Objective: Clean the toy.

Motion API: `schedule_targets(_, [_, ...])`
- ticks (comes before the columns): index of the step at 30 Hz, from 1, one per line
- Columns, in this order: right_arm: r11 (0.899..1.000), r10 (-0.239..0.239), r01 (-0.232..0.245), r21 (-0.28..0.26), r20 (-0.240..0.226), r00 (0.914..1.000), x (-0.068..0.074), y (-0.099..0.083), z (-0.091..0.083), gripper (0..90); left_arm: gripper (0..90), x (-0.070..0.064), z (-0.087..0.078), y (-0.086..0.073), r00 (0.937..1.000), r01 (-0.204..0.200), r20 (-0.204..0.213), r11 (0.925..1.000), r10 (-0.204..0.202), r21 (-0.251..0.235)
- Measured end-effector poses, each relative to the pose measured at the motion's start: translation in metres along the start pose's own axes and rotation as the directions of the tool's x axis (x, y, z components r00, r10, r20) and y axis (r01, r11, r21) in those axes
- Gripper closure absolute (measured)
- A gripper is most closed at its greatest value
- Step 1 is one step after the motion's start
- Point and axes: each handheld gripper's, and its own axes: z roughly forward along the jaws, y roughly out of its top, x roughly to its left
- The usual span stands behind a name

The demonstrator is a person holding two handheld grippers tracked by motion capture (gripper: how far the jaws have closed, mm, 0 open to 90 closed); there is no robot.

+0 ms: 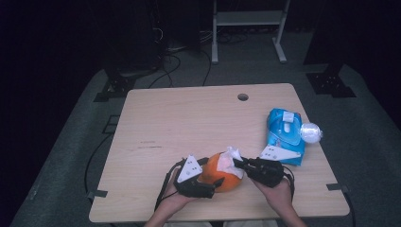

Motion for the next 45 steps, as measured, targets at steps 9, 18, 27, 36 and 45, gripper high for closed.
schedule_targets(9, [0.993, -0.119, 0.12, -0.002, -0.076, 0.9899, 0.033, 0.005, 0.005, 81.1, 35.3, -0.013, 0.008, -0.002, 0.9956, -0.093, 0.0, 0.9949, 0.093, 0.038])
schedule_targets(18, [1.0, -0.004, 0.004, 0.0, 0.021, 0.9998, -0.003, -0.002, -0.003, 81.1, 17.4, -0.008, 0.018, -0.006, 0.9985, -0.054, 0.014, 0.9966, 0.054, 0.062])
schedule_targets(27, [0.999, -0.036, 0.036, 0.008, 0.028, 0.999, -0.001, 0.001, -0.001, 81.0, 40.2, -0.003, 0.004, 0.002, 0.9963, -0.083, -0.019, 0.9957, 0.083, 0.042])
schedule_targets(36, [0.995, -0.095, 0.097, 0.01, -0.077, 0.9924, 0.03, 0.001, 0.008, 80.9, 40.5, -0.001, 0.001, 0.003, 0.9972, -0.065, -0.035, 0.9969, 0.067, 0.045])
schedule_targets(45, [0.998, 0.049, -0.05, 0.027, 0.019, 0.9986, -0.009, -0.01, 0.006, 81.0, 39.5, 0.003, -0.001, 0.001, 0.9984, -0.041, -0.038, 0.9986, 0.042, 0.033])
